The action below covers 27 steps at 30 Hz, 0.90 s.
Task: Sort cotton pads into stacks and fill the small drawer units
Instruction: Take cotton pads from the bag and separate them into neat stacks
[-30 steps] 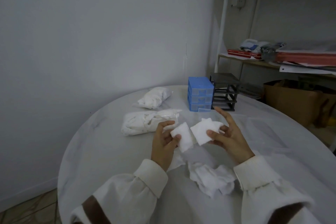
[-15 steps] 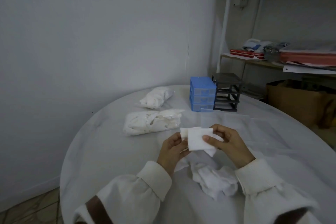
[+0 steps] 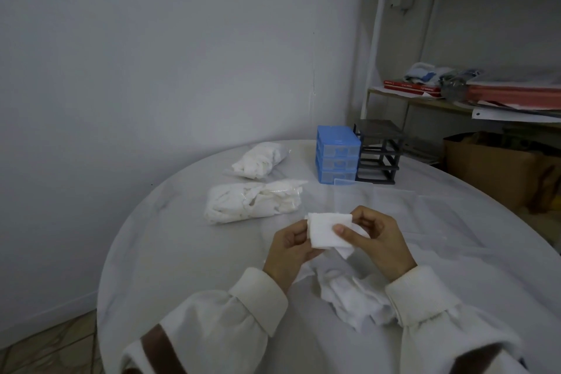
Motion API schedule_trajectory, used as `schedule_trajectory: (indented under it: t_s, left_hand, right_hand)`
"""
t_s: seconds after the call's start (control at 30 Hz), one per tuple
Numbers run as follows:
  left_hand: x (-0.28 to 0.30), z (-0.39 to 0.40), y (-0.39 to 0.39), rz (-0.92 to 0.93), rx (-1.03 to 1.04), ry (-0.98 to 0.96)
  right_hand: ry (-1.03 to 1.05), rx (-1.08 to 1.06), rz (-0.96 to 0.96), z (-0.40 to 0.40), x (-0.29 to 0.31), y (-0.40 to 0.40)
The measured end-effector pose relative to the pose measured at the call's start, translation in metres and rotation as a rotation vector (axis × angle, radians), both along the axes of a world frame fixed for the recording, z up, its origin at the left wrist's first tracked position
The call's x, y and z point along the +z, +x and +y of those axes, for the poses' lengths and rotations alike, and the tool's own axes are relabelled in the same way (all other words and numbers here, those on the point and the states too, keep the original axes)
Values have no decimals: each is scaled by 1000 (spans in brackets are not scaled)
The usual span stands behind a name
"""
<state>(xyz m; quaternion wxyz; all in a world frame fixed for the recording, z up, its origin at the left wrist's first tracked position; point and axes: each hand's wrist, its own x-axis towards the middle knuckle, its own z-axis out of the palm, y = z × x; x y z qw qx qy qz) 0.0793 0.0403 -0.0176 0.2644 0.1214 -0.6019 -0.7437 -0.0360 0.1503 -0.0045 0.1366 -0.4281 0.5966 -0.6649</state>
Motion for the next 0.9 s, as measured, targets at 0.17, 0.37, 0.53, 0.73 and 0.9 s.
schedule_trajectory:
  t_s: [0.17,0.37,0.53,0.73,0.9]
  left_hand:
    - [2,1,1,8,-46,18]
    - [3,-2,-4,-4,-81,179]
    - [-1,3,-2,-12,-17,48]
    - [1,1,0,28,38,60]
    - [2,-8,-1,32,152,112]
  right_hand:
    - [42,-45,30,1,-1,-2]
    - [80,-65,79,2,-2,-3]
    - [101,-73,144,3,-3,-1]
    - [85,-105,147,4,0,0]
    - [31,-146,102,7,3,-3]
